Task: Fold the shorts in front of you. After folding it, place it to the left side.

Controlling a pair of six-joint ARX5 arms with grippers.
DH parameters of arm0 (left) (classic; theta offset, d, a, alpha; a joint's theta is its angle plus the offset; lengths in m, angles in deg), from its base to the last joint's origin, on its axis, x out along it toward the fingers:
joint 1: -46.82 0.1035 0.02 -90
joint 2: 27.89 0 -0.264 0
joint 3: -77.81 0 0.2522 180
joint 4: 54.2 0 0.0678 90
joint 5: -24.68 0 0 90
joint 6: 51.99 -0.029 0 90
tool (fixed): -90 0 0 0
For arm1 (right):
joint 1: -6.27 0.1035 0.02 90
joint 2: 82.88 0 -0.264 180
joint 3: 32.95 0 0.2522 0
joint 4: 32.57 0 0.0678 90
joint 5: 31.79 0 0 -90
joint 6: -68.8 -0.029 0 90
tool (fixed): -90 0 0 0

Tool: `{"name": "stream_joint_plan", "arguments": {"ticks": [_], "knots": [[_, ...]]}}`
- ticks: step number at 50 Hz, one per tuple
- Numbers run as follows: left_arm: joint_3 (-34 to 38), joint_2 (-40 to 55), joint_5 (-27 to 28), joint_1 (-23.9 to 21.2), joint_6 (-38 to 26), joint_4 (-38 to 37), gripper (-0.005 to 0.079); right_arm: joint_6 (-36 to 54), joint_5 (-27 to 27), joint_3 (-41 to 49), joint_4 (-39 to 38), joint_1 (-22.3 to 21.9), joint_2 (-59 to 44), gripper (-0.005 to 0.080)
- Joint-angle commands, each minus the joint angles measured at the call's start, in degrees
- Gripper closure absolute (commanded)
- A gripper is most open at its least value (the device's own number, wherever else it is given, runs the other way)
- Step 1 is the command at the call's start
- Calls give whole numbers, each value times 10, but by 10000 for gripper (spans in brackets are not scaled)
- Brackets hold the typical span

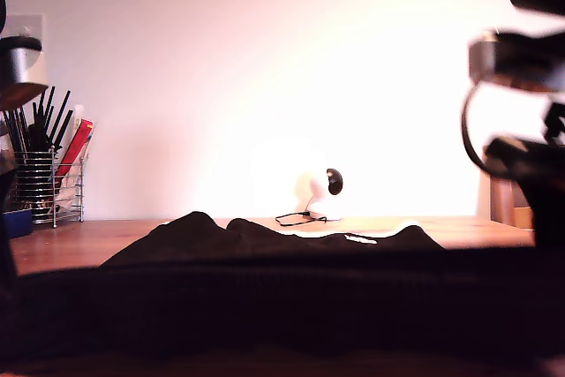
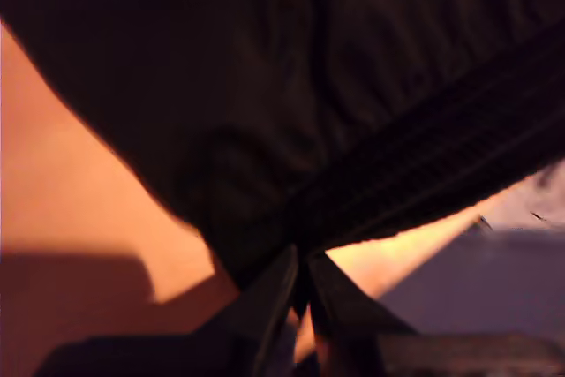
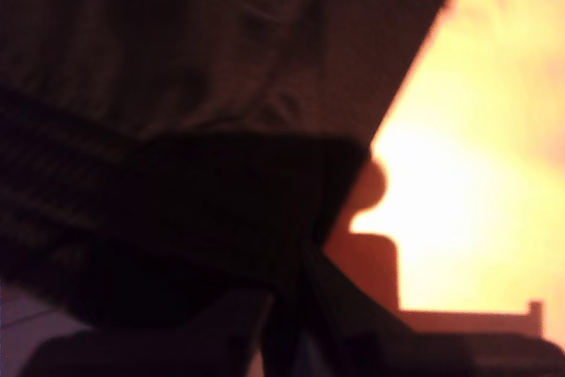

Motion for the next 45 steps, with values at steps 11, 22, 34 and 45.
{"name": "stream_joint_plan", "arguments": {"ticks": [11,22,34,45], "knots": [[12,21,-28,6,30,-24,277,-59,43,19,36,-7,2,417],[11,21,2,6,30,-32,239,-71,123,1,47,-7,2,395],[-25,21,4,7,30,-95,240,-40,179,-74,134,-24,2,327],[-50,21,-21,7,25,-91,243,9,186,-126,207,-47,2,327]]}}
